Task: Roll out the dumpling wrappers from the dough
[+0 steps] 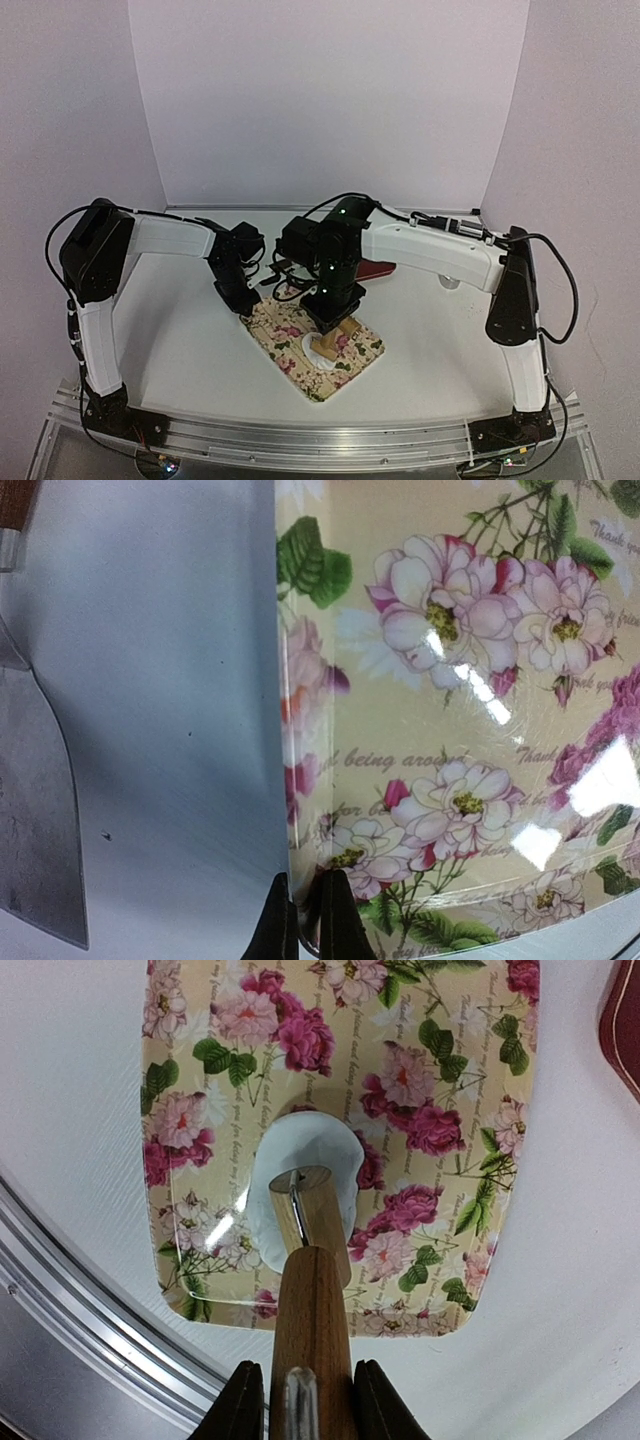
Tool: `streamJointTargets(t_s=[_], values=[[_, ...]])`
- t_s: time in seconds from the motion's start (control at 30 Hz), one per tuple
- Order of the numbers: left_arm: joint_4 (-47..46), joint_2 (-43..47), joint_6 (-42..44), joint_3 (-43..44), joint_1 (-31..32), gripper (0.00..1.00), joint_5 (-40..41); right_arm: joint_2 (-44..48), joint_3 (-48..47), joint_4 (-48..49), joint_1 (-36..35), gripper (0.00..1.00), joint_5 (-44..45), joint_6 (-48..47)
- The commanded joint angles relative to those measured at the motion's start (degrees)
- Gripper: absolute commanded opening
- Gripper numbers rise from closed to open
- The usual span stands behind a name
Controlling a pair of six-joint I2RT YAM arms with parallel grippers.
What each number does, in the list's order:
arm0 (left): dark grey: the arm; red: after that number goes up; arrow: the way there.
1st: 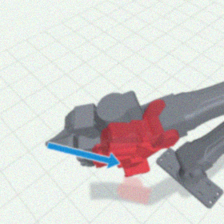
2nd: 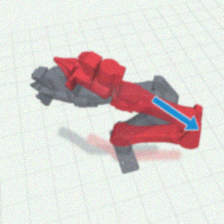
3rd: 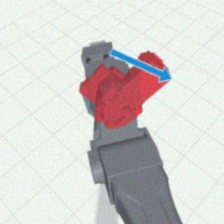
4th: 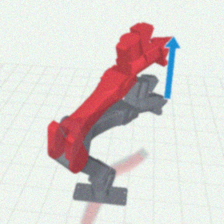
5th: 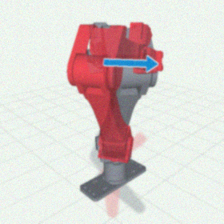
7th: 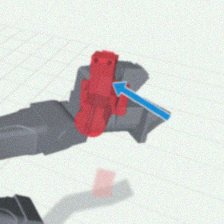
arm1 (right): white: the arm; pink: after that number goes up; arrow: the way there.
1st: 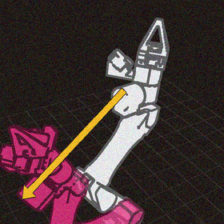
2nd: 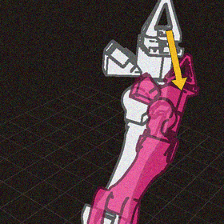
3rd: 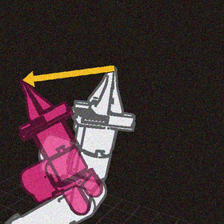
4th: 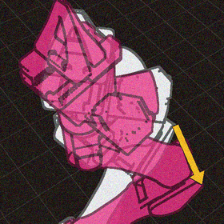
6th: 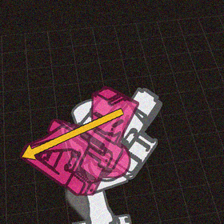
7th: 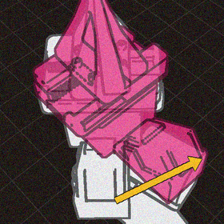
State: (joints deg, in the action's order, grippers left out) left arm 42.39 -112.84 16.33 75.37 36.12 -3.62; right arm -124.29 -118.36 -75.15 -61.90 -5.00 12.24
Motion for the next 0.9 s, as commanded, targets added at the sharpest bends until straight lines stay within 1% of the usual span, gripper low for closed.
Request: streamJointTargets(t_s=[0.0,0.17,0.37,0.57,0.87], values=[[-5.0,-2.7,1.6,-1.4,-0.3,0.0,7.0,-3.9,8.0,-12.0,2.6,0.0,-2.1,4.1],[-8.0,-1.7,2.9,-3.6,-0.3,0.0,8.2,-1.9,11.6,-11.5,6.7,0.0,-0.8,2.6],[-10.1,-1.6,4.0,-4.8,-0.3,0.0,9.3,-2.9,12.4,-11.5,8.7,0.0,0.4,0.7],[-12.0,-2.5,5.3,-4.9,-0.8,0.0,10.2,-2.9,14.8,-11.3,11.2,0.0,1.1,1.1],[-14.4,-4.5,7.8,-3.3,-1.7,0.0,11.3,-2.7,15.7,-11.1,15.1,0.0,-0.2,0.1]])
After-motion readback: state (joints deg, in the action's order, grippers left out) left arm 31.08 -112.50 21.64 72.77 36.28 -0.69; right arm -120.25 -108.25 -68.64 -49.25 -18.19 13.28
